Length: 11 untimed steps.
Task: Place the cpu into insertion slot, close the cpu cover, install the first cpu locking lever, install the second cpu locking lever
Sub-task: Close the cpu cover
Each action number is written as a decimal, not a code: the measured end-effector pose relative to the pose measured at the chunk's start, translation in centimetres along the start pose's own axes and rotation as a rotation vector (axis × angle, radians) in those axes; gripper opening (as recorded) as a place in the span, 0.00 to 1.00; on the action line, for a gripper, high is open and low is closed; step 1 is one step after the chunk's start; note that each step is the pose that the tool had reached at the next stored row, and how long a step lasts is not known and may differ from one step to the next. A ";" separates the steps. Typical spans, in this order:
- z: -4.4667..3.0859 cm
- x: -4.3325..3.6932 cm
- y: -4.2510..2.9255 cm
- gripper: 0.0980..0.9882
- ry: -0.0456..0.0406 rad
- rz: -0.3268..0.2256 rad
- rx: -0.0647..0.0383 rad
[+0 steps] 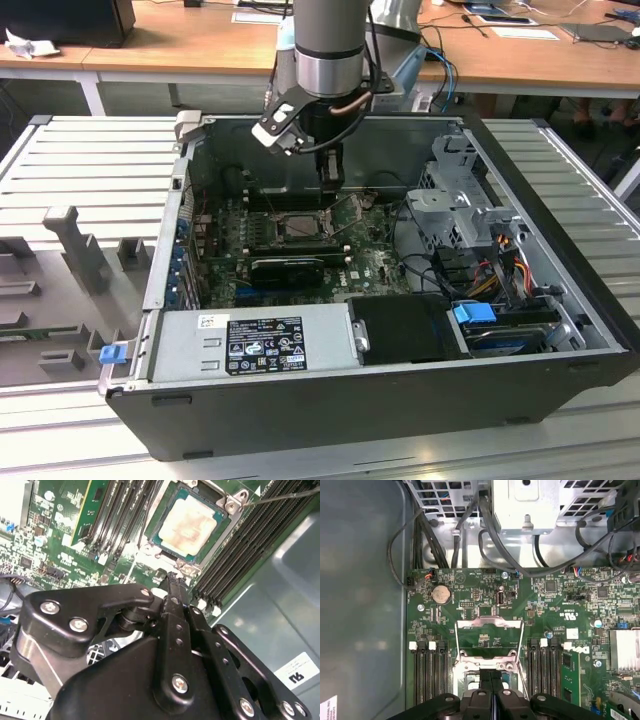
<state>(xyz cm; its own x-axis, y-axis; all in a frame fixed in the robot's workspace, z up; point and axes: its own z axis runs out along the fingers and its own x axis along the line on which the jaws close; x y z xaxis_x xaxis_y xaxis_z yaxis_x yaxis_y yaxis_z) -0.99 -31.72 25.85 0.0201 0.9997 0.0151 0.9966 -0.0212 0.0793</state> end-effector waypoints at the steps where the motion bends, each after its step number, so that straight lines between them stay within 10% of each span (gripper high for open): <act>1: 0.00 0.01 0.17 0.01 0.0001 0.000 0.000; 11: 0.22 0.07 3.24 0.01 0.0003 0.000 0.000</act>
<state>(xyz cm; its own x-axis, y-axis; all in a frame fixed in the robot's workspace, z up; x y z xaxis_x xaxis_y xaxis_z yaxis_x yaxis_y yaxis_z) 2.25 -31.72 25.88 0.0200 0.9997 0.0154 0.9966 -0.0212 0.0791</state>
